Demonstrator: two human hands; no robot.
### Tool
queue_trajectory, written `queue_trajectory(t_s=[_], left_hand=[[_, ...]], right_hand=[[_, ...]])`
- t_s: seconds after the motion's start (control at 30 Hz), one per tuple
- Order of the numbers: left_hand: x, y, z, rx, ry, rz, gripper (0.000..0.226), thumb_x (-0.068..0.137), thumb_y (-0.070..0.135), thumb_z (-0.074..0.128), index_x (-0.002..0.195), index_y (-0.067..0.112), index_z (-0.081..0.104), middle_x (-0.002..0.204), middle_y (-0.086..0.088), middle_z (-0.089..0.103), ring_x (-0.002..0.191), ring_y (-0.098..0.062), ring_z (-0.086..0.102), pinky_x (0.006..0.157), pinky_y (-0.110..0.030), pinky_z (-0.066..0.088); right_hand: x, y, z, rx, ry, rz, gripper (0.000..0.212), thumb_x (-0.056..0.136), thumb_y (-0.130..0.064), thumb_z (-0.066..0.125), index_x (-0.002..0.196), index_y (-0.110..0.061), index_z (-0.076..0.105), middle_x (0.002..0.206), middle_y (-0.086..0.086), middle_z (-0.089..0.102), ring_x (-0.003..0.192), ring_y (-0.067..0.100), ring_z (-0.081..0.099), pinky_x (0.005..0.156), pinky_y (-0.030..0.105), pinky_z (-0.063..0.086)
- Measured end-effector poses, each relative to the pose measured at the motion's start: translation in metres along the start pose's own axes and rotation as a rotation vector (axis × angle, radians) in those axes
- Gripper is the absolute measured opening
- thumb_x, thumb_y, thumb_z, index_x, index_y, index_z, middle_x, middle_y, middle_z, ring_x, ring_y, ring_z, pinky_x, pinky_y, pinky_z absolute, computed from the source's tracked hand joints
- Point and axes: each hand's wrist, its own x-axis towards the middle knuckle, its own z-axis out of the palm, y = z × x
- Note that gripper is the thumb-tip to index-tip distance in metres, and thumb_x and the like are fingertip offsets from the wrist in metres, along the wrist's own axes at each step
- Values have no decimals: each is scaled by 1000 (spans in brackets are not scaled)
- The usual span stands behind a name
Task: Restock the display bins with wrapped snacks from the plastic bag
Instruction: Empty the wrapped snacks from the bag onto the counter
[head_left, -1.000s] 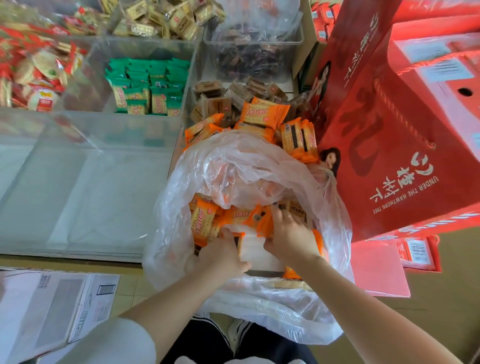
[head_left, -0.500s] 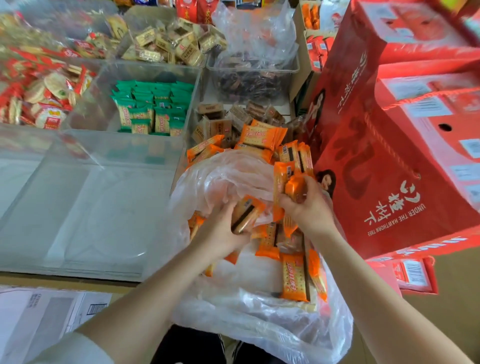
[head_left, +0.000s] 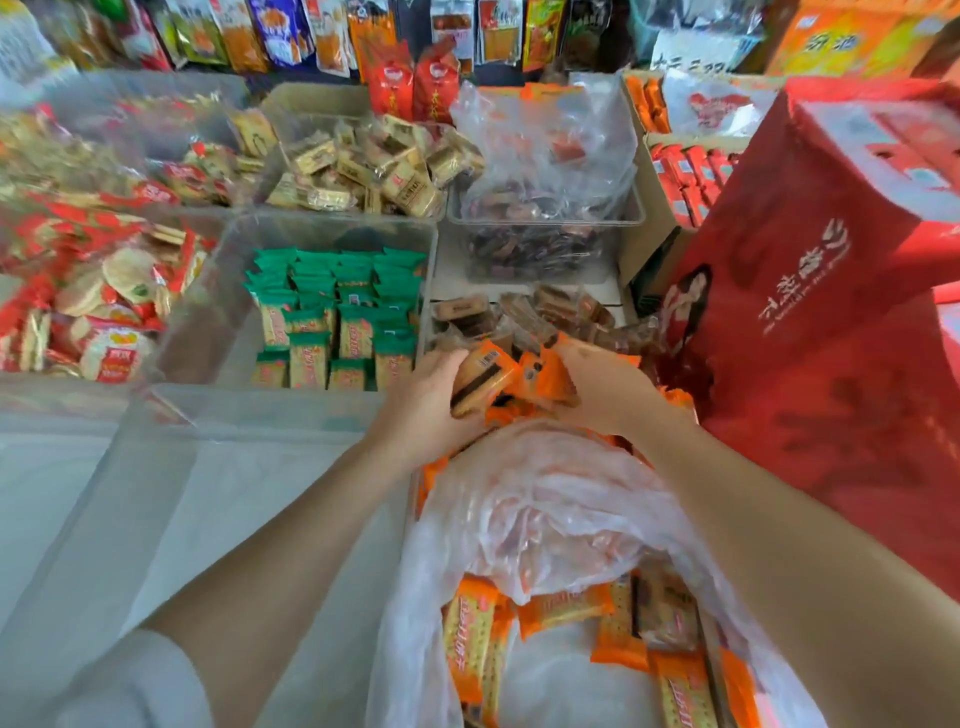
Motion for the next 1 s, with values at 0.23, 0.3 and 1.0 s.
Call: queue_trajectory(t_s=[0.23, 0.3, 1.0], left_hand=[[25, -4, 5, 114, -233, 61, 44, 82, 40, 62, 119, 21, 51, 111, 3, 52, 97, -17, 56, 79, -33, 48], [30, -1, 9, 196, -282, 106, 47, 83, 44, 59, 123, 21, 49, 115, 1, 52, 99, -20, 56, 80, -35, 49], [-102, 37, 136, 550, -242, 810, 14, 70, 27, 67, 76, 15, 71, 98, -4, 70, 96, -24, 66, 77, -63, 50]], right_hand=[[-17, 3, -11, 117, 2, 22, 70, 84, -52, 60, 141, -17, 36, 140, 4, 45, 125, 24, 44, 100, 36, 41], [-42, 5, -13, 199, 157, 63, 53, 90, -33, 59, 137, -14, 44, 135, 6, 50, 124, 24, 46, 98, 34, 40], [-224, 7, 144, 54, -95, 607, 67, 95, -49, 36, 144, -6, 22, 146, 14, 35, 134, 29, 34, 108, 36, 26]])
